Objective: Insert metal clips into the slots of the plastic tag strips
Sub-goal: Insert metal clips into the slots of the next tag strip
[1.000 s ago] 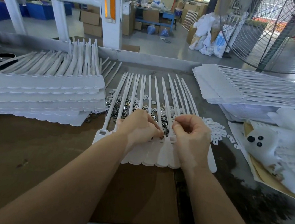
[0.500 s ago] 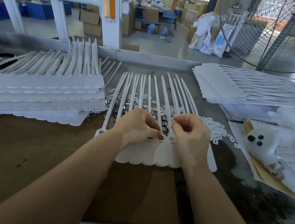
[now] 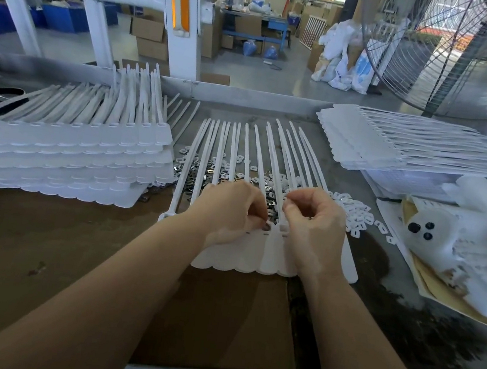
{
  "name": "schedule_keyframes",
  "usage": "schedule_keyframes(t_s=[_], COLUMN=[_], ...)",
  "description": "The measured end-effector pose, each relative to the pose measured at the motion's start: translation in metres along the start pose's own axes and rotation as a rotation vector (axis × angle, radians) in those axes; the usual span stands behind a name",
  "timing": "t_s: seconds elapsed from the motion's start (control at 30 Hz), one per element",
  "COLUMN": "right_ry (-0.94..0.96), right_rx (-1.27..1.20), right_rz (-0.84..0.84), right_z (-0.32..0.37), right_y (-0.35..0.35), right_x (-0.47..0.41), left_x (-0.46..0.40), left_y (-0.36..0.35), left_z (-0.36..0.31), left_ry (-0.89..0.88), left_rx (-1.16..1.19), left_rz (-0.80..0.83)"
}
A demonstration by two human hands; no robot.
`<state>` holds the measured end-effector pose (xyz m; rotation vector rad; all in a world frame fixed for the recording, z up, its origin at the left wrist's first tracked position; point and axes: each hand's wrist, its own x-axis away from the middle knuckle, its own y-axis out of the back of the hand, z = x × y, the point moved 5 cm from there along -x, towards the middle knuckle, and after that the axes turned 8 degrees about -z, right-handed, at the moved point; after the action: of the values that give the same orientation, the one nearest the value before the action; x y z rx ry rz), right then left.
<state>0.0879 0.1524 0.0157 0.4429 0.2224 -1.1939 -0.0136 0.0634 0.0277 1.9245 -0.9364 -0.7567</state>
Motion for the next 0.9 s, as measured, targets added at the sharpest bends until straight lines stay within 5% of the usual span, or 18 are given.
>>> schedule_keyframes(t_s=[0.27, 0.53, 0.9], right_ry=[-0.003, -0.009, -0.009], right_rx=[0.002, -0.013, -0.010], right_rz=[0.011, 0.012, 0.004], right_z=[0.001, 0.000, -0.001], right_y=[-0.001, -0.001, -0.001], right_x=[0.001, 0.001, 0.000], left_x=[0.000, 0.003, 0.004], left_y=[-0.005, -0.008, -0.011], left_z=[-0.002, 0.008, 0.009], left_ry=[0.039, 0.264, 0.291], left_rx=[-0.056, 0.243, 0.163], left_rz=[-0.038, -0.073, -0.158])
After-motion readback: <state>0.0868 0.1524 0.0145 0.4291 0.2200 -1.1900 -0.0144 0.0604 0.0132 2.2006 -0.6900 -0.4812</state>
